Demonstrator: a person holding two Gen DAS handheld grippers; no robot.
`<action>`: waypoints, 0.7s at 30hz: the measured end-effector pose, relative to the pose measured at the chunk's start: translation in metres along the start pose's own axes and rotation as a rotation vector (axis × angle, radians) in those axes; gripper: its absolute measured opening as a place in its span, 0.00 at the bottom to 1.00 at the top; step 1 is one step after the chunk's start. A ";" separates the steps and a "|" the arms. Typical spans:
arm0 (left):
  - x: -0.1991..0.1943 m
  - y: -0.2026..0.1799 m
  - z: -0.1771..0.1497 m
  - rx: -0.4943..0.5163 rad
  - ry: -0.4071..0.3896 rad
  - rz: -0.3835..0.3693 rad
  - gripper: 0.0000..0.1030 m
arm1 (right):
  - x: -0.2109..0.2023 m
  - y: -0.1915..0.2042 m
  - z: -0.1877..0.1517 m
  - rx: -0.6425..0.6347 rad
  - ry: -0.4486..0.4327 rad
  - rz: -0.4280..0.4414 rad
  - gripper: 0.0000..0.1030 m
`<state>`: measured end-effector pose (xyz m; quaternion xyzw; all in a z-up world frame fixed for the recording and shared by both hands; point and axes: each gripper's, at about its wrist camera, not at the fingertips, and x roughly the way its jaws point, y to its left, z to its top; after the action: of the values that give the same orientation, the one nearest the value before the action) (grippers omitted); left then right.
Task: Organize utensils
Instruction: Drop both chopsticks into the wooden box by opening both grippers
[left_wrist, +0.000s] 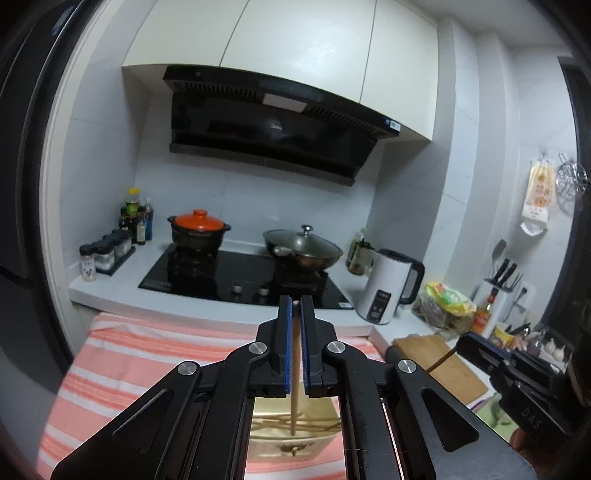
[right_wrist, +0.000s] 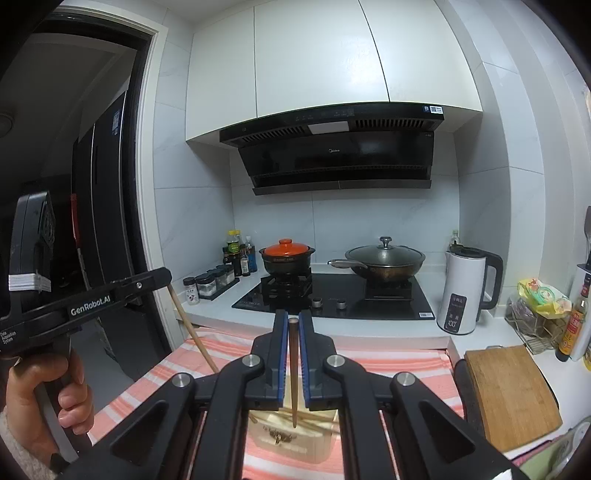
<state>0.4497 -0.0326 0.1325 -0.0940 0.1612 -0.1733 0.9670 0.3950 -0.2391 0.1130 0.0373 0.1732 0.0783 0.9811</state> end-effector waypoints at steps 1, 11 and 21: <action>0.010 0.002 -0.002 -0.003 0.013 0.003 0.02 | 0.010 -0.002 -0.001 0.006 0.016 0.003 0.06; 0.104 0.018 -0.047 -0.020 0.285 -0.007 0.02 | 0.105 -0.023 -0.041 0.080 0.277 0.045 0.06; 0.102 0.021 -0.076 0.008 0.390 0.026 0.73 | 0.113 -0.028 -0.056 0.133 0.341 0.100 0.56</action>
<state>0.5204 -0.0603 0.0279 -0.0528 0.3460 -0.1761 0.9200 0.4844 -0.2453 0.0199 0.0967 0.3396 0.1204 0.9278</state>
